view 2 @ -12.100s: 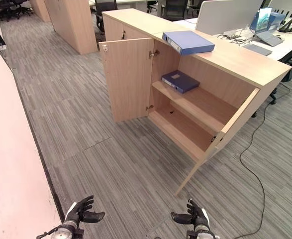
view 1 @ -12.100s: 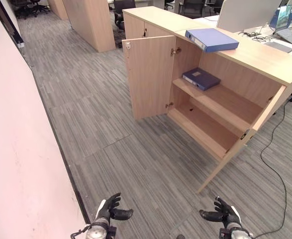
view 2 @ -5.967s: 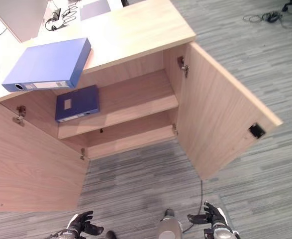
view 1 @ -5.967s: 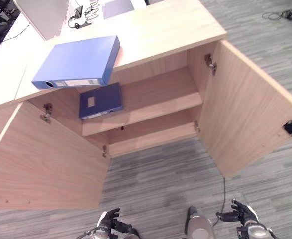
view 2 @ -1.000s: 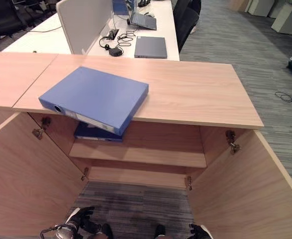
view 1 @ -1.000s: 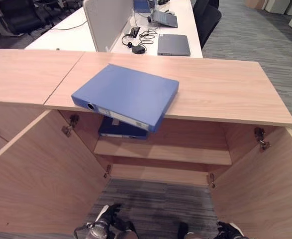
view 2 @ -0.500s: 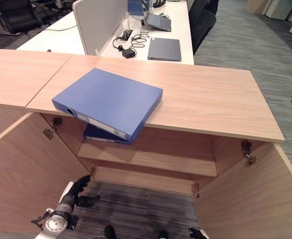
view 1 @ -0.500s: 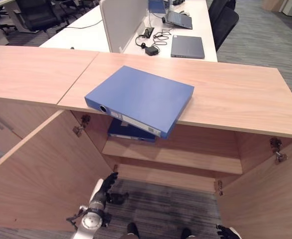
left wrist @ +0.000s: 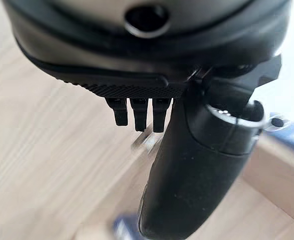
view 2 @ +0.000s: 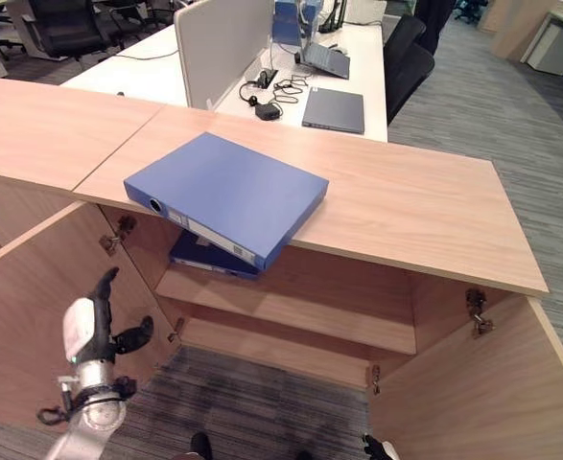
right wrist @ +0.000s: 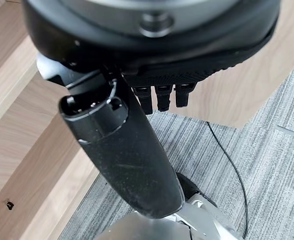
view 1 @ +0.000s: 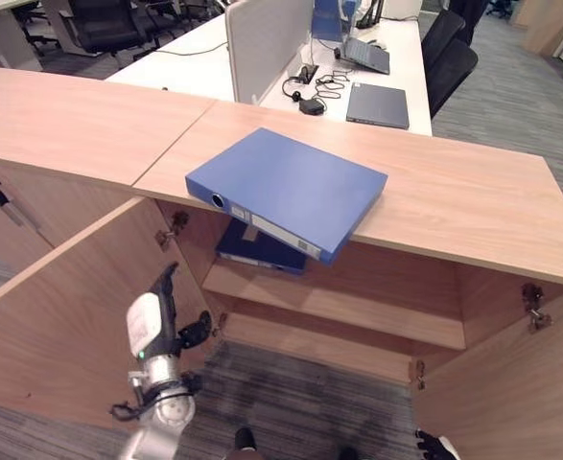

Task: Put the empty folder in the office cabinet

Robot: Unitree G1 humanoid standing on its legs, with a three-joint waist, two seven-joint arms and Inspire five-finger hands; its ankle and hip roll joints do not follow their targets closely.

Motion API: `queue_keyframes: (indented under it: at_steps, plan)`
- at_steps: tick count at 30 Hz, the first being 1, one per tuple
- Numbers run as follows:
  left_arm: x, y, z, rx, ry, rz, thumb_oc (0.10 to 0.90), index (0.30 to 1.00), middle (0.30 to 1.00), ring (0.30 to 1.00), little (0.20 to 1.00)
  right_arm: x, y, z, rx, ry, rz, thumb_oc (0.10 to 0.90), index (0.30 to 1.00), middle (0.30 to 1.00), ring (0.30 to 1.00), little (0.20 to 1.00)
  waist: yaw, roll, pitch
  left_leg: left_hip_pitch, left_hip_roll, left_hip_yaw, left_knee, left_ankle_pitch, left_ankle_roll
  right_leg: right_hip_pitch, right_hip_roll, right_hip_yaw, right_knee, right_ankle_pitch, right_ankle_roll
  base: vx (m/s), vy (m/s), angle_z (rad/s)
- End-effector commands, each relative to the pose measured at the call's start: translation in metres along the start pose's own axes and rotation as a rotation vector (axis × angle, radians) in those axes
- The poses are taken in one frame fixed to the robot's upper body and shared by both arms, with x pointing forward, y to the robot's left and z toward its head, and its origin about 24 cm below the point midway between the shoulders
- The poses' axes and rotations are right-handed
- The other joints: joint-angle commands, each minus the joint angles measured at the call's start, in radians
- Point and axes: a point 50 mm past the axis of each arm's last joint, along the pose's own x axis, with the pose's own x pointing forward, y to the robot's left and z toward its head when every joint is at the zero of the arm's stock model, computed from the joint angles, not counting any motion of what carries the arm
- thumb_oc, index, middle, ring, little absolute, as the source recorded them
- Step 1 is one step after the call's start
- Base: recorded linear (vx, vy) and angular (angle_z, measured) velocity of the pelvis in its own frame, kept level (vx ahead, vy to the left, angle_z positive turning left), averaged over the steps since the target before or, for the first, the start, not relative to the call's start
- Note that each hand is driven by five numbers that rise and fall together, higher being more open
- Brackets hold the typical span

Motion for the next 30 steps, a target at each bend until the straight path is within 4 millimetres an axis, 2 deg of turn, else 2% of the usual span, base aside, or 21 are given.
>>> queue_keyframes:
  at_steps: [1,4,6,8,9,10,12,13,18,22,30]
  plan:
    - [0.039,0.033,0.048,0.053,-0.296,0.250,0.800,0.900,0.900,0.900,0.900,0.008,-0.002,0.049,-0.010,-0.184,0.001,0.800,0.900,0.900,0.900,0.900,0.005,0.014,0.011,-0.005,0.071,0.030,0.094,-0.021,-0.091,0.055,-0.013,-0.022,0.026,-0.145,0.048,0.00,0.000,0.00]
    - [0.046,0.047,0.054,0.189,-0.410,0.291,0.800,0.900,0.900,0.900,0.900,0.008,0.000,0.047,-0.017,-0.182,0.025,0.800,0.900,0.900,0.900,0.900,0.001,0.024,0.007,0.001,0.073,0.041,0.092,-0.016,-0.097,0.060,-0.010,-0.020,0.020,-0.142,0.051,0.01,-0.001,-0.04]
    - [0.046,0.047,0.055,0.192,-0.413,0.291,0.800,0.900,0.900,0.900,0.900,0.008,0.000,0.047,-0.015,-0.183,0.026,0.800,0.900,0.900,0.900,0.900,0.003,0.022,0.008,0.002,0.074,0.041,0.092,-0.015,-0.097,0.060,-0.010,-0.020,0.019,-0.142,0.050,0.01,-0.002,-0.09]
    - [0.054,0.056,0.070,0.338,-0.590,0.268,0.800,0.900,0.900,0.900,0.900,0.009,-0.004,0.049,-0.028,-0.197,0.033,0.800,0.900,0.900,0.900,0.900,-0.007,0.035,0.007,0.005,0.078,0.045,0.088,-0.011,-0.102,0.062,-0.008,-0.020,0.018,-0.144,0.052,0.01,0.000,-0.12]
    - [0.054,0.056,0.070,0.339,-0.590,0.268,0.800,0.900,0.900,0.900,0.900,0.009,-0.004,0.049,-0.028,-0.197,0.033,0.800,0.900,0.900,0.900,0.900,-0.006,0.035,0.007,0.006,0.078,0.045,0.087,-0.011,-0.102,0.062,-0.008,-0.019,0.018,-0.144,0.052,0.01,0.004,-0.11]
    - [0.057,0.062,0.077,0.392,-0.665,0.259,0.800,0.900,0.900,0.900,0.900,0.009,-0.009,0.050,-0.031,-0.208,0.028,0.800,0.900,0.900,0.900,0.900,-0.013,0.045,0.006,0.005,0.078,0.047,0.087,-0.008,-0.105,0.062,-0.007,-0.019,0.017,-0.146,0.054,0.01,0.003,-0.05]
    - [0.057,0.063,0.077,0.394,-0.666,0.257,0.800,0.900,0.900,0.900,0.900,0.008,-0.008,0.050,-0.029,-0.209,0.029,0.800,0.900,0.900,0.900,0.900,-0.012,0.044,0.006,0.005,0.079,0.047,0.086,-0.008,-0.105,0.062,-0.007,-0.019,0.017,-0.146,0.054,0.00,0.001,-0.02]
    - [0.061,0.069,0.087,0.427,-0.755,0.238,0.800,0.900,0.900,0.900,0.900,0.009,-0.012,0.050,-0.032,-0.213,0.028,0.800,0.900,0.900,0.900,0.900,-0.020,0.052,0.006,0.004,0.079,0.048,0.085,-0.006,-0.108,0.061,-0.006,-0.017,0.018,-0.146,0.055,0.00,0.000,0.00]
    - [0.063,0.076,0.098,0.504,-0.882,0.189,0.800,0.900,0.900,0.900,0.900,0.010,-0.019,0.051,-0.037,-0.216,0.021,0.800,0.900,0.900,0.900,0.900,-0.035,0.074,0.004,0.002,0.078,0.052,0.084,0.001,-0.113,0.058,-0.004,-0.011,0.020,-0.148,0.054,0.00,0.000,0.00]
    - [0.063,0.080,0.107,0.505,-0.936,0.170,0.800,0.900,0.900,0.900,0.900,0.009,-0.022,0.048,-0.031,-0.207,0.016,0.800,0.900,0.900,0.900,0.900,-0.050,0.091,-0.003,0.010,0.079,0.055,0.077,0.005,-0.116,0.060,-0.003,-0.011,0.020,-0.151,0.054,0.00,0.003,-0.01]
    - [0.067,0.082,0.121,0.453,-0.962,0.186,0.800,0.900,0.900,0.900,0.900,0.010,-0.018,0.045,-0.039,-0.184,0.021,0.800,0.900,0.900,0.900,0.900,-0.065,0.098,-0.010,0.027,0.082,0.071,0.063,0.011,-0.118,0.061,0.002,-0.004,0.016,-0.152,0.056,0.00,0.003,-0.02]
